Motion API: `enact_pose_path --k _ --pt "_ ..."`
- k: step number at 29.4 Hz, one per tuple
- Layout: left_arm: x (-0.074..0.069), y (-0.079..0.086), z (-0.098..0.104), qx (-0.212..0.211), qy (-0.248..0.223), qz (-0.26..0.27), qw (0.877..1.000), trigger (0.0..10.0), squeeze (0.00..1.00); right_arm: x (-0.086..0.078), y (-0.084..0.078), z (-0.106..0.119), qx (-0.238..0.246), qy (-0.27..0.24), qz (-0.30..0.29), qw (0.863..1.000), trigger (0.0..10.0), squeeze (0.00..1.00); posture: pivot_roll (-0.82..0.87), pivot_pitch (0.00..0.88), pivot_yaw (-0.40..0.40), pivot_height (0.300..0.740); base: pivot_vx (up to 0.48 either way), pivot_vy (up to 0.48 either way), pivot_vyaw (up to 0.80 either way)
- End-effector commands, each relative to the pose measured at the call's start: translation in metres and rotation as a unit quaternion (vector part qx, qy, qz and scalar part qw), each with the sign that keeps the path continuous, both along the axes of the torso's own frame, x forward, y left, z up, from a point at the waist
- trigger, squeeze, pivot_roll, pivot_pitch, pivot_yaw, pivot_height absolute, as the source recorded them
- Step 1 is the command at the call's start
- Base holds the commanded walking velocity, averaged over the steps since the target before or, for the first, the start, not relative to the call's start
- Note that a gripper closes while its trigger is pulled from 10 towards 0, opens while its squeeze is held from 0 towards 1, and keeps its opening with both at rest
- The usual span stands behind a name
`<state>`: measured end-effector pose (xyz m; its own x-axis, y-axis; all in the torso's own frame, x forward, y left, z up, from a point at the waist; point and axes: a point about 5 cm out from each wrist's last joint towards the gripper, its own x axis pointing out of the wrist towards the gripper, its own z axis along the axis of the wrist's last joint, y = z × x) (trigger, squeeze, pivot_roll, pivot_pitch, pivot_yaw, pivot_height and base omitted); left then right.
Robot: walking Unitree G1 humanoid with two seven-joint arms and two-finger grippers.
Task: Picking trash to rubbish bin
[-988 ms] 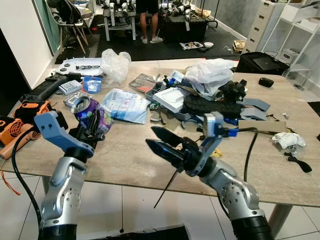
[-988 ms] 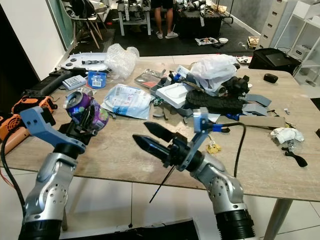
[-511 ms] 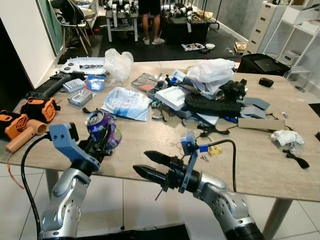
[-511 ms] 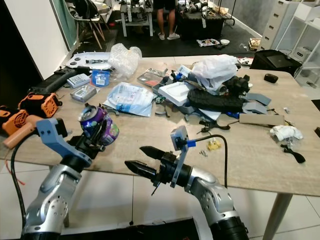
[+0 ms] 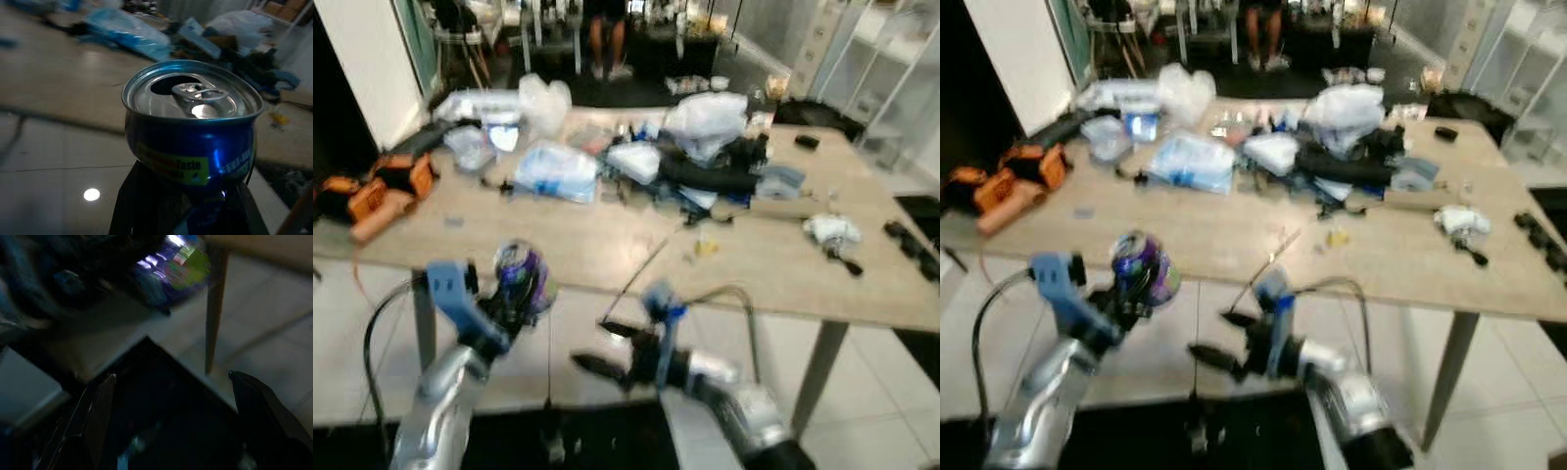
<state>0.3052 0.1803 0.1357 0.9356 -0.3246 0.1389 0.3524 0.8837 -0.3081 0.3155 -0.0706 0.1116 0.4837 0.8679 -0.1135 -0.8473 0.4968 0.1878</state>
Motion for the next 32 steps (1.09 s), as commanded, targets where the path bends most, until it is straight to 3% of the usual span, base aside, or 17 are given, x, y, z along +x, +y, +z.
enact_pose_path --k 1,2,7,8,9,11,12,14,15,17,18,20,21,24,28,32 --pt "-0.002 0.012 -0.022 0.037 0.037 0.02 0.998 10.0 0.0 0.006 -0.015 -0.022 -0.048 0.027 -0.06 0.997 10.0 0.0 -0.01 0.152 0.021 0.74 0.0 0.0 0.0" --pt "-0.002 0.012 -0.022 0.037 0.037 0.02 0.998 10.0 0.0 0.006 -0.015 -0.022 -0.048 0.027 -0.06 0.997 10.0 0.0 -0.01 0.152 0.021 0.74 0.0 0.0 0.0" --pt "-0.015 0.038 -0.079 0.096 0.15 0.07 0.982 10.0 0.0 -0.001 -0.041 -0.07 -0.129 0.101 -0.145 0.976 10.0 0.0 -0.01 0.15 0.021 0.74 0.0 0.0 0.0" --pt "-0.022 0.046 -0.095 0.101 0.182 0.084 0.974 10.0 0.0 -0.006 -0.051 -0.083 -0.153 0.126 -0.176 0.964 10.0 0.0 -0.02 0.15 0.021 0.74 0.0 0.0 0.0" --pt "-0.022 0.046 -0.095 0.101 0.182 0.084 0.974 10.0 0.0 -0.006 -0.051 -0.083 -0.153 0.126 -0.176 0.964 10.0 0.0 -0.02 0.15 0.021 0.74 0.0 0.0 0.0" --pt "-0.04 0.06 -0.123 0.12 0.245 0.11 0.956 10.0 0.0 -0.017 -0.068 -0.104 -0.185 0.166 -0.224 0.942 10.0 0.0 -0.02 0.148 0.02 0.74 0.0 0.0 -0.49" --pt "-0.04 0.06 -0.123 0.12 0.245 0.11 0.956 10.0 0.0 -0.017 -0.068 -0.104 -0.185 0.166 -0.224 0.942 10.0 0.0 -0.02 0.148 0.02 0.74 0.0 0.0 -0.49" --pt "-0.061 0.069 -0.149 0.125 0.311 0.131 0.933 10.0 0.0 -0.031 -0.087 -0.123 -0.204 0.214 -0.285 0.912 10.0 0.0 -0.01 0.146 0.018 0.74 0.0 0.0 -0.76" --pt "-0.061 0.069 -0.149 0.125 0.311 0.131 0.933 10.0 0.0 -0.031 -0.087 -0.123 -0.204 0.214 -0.285 0.912 10.0 0.0 -0.01 0.146 0.018 0.74 0.0 0.0 -0.77" --pt "-0.086 0.074 -0.174 0.133 0.377 0.151 0.904 10.0 0.0 -0.049 -0.105 -0.142 -0.208 0.266 -0.347 0.875 10.0 0.0 -0.01 0.142 0.014 0.74 0.0 0.0 -0.77" --pt "-0.086 0.074 -0.174 0.133 0.377 0.151 0.904 10.0 0.0 -0.049 -0.105 -0.142 -0.208 0.266 -0.347 0.875 10.0 0.0 -0.01 0.142 0.014 0.74 0.0 0.0 -0.77" --pt "-0.107 0.074 -0.19 0.14 0.423 0.159 0.881 10.0 0.0 -0.064 -0.117 -0.154 -0.207 0.299 -0.384 0.849 10.0 0.0 -0.02 0.14 0.016 0.74 0.0 0.0 -0.77" --pt "-0.107 0.074 -0.19 0.14 0.423 0.159 0.881 10.0 0.0 -0.064 -0.117 -0.154 -0.207 0.299 -0.384 0.849 10.0 0.0 -0.02 0.14 0.016 0.74 0.0 0.0 -0.77" --pt "-0.134 0.073 -0.207 0.138 0.473 0.167 0.854 10.0 0.0 -0.083 -0.126 -0.166 -0.206 0.329 -0.414 0.823 10.0 0.0 -0.02 0.14 0.019 0.74 0.0 0.0 -0.78" --pt "-0.16 0.07 -0.221 0.128 0.516 0.174 0.829 10.0 0.0 -0.101 -0.131 -0.178 -0.216 0.354 -0.431 0.802 10.0 0.0 -0.03 0.14 0.022 0.74 0.0 0.0 -0.78" --pt "-0.175 0.067 -0.228 0.127 0.542 0.178 0.811 10.0 0.0 -0.114 -0.131 -0.185 -0.214 0.372 -0.444 0.787 10.0 0.0 -0.03 0.139 0.02 0.74 0.0 0.0 -0.79"
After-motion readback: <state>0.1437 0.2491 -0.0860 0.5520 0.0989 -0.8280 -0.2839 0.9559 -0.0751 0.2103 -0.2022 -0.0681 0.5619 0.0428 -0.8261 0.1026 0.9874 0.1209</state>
